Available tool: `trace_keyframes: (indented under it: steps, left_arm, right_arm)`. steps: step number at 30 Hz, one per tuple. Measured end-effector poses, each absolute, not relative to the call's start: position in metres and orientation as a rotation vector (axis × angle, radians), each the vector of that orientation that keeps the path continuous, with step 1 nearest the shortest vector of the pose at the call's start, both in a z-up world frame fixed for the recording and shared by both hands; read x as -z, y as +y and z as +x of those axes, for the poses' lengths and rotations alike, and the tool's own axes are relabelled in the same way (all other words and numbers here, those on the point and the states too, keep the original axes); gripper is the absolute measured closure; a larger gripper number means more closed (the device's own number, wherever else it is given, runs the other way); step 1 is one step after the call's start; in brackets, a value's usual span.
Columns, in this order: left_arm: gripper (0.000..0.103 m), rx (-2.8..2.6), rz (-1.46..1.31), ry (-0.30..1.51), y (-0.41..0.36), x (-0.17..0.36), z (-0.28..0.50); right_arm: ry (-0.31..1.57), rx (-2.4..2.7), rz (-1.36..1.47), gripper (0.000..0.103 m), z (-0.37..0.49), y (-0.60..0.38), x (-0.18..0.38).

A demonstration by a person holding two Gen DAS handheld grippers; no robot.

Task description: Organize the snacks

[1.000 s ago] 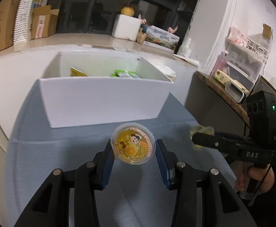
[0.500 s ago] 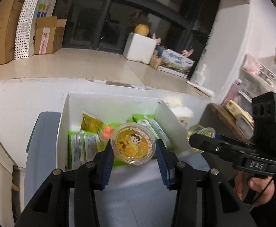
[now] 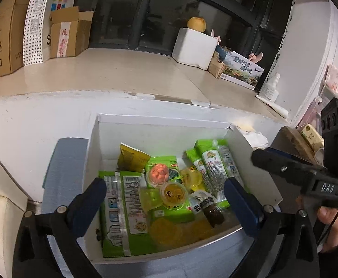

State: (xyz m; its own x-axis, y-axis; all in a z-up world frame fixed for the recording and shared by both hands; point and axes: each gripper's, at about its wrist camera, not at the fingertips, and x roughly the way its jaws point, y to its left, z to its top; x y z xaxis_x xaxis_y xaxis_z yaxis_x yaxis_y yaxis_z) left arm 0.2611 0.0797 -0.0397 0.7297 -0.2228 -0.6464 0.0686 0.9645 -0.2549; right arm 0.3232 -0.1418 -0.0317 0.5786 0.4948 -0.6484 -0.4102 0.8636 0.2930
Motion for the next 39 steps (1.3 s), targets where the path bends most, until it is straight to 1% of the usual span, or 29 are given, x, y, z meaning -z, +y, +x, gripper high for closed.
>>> trace_keyframes:
  steps: [7,11,13,18,21,23,29,32,35,39]
  left_arm:
    - [0.000,0.146,-0.182,0.720,0.072,0.026,0.250]
    - [0.000,0.101,-0.097,0.641,0.061,0.005,0.223]
    - [0.000,0.048,-0.031,0.597,0.053,-0.008,0.204]
    - [0.000,-0.117,0.088,0.430,0.034,-0.032,0.137]
    - [0.000,-0.042,0.032,0.472,0.030,-0.035,0.113]
    - [0.000,-0.019,0.002,0.513,0.029,-0.034,0.102]
    - [0.000,-0.031,-0.054,0.604,0.022,-0.023,0.064]
    - [0.000,-0.001,-0.108,0.631,0.023,-0.011,0.042]
    - [0.000,-0.001,-0.103,0.657,0.022,-0.002,0.033]
    - [0.000,-0.001,-0.099,0.672,0.019,0.000,0.028]
  right_arm:
    - [0.789,-0.456,0.125,0.000,0.317,-0.158,0.025]
    - [0.772,-0.496,0.156,0.000,0.304,-0.165,0.013]
    - [0.743,-0.497,0.112,0.000,0.290,-0.164,0.002]
    - [0.592,-0.365,-0.078,0.000,0.221,-0.165,-0.035]
    - [0.553,-0.406,-0.073,0.000,0.179,-0.175,-0.039]
    - [0.584,-0.445,-0.064,0.000,0.166,-0.180,-0.037]
    - [0.590,-0.486,-0.009,0.000,0.112,-0.197,-0.025]
    - [0.603,-0.480,0.070,0.000,0.089,-0.211,-0.011]
    - [0.664,-0.542,0.133,0.000,0.077,-0.215,0.007]
    - [0.691,-0.544,0.087,0.000,0.071,-0.206,0.013]
